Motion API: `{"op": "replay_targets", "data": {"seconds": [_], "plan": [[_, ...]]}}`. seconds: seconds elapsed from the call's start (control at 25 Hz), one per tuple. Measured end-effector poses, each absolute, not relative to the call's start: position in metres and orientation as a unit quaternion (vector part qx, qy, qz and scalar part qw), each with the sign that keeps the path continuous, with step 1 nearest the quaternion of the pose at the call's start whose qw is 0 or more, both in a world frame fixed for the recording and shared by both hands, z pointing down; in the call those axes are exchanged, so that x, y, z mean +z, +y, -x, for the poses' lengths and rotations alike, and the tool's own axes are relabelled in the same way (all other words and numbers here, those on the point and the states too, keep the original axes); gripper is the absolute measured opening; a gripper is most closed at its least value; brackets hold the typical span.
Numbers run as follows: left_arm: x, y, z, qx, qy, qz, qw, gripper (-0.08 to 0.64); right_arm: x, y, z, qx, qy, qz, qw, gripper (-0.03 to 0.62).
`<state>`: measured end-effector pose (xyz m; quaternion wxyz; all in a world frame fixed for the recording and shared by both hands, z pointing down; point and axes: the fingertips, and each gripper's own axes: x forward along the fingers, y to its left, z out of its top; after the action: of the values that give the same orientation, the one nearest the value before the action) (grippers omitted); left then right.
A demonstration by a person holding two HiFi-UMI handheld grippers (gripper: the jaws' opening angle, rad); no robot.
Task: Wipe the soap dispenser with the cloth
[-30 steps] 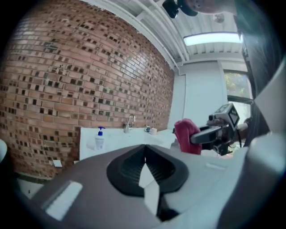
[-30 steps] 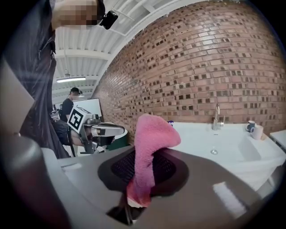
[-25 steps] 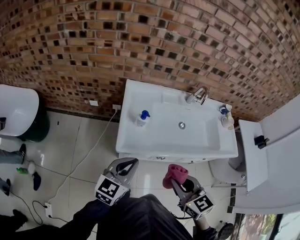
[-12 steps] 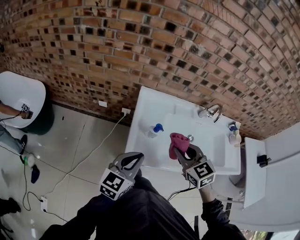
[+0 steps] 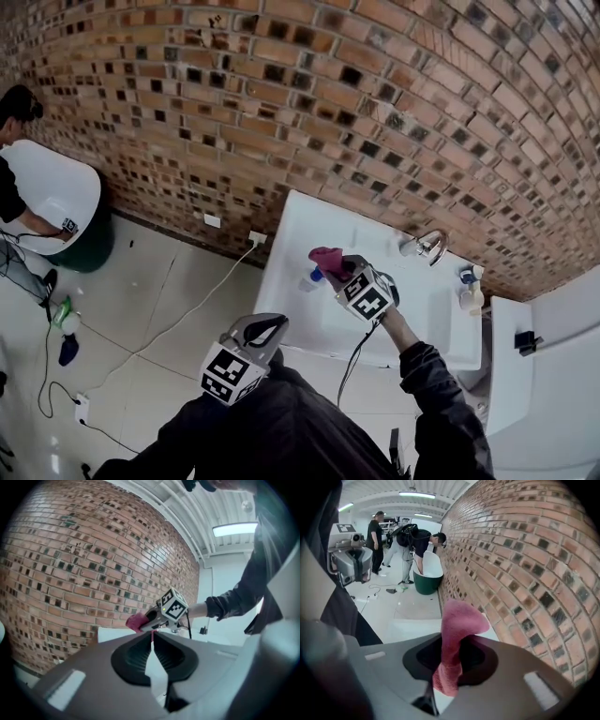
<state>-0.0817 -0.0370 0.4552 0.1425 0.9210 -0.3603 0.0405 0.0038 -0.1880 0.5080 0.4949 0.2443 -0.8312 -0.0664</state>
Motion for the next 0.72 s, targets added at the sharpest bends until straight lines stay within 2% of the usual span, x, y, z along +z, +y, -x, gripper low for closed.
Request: {"op": "replay_targets", "data": {"seconds": [0.16, 0.48, 0.6, 0.72], "plan": [[0.461, -0.037, 0.086, 0.047, -0.371, -0.915, 0.148, 0.014, 0.529, -0.185, -0.005, -0.072, -0.812, -0.223, 0.535, 0.072], [0.465, -0.051, 0.087, 0.065, -0.374, -0.913, 0.148, 0.014, 0.536, -0.159, -0.009, -0.042, -0.834, -0.23, 0.5, 0.072], [0.467, -0.057, 0.085, 0.072, -0.373, -0.913, 0.15, 0.014, 0.528, -0.157, -0.008, -0.049, -0.851, -0.252, 0.458, 0.072], [0.468, -0.062, 0.087, 0.08, -0.375, -0.912, 0.147, 0.014, 0.514, -0.145, -0.008, -0.021, -0.879, -0.293, 0.376, 0.072]]}}
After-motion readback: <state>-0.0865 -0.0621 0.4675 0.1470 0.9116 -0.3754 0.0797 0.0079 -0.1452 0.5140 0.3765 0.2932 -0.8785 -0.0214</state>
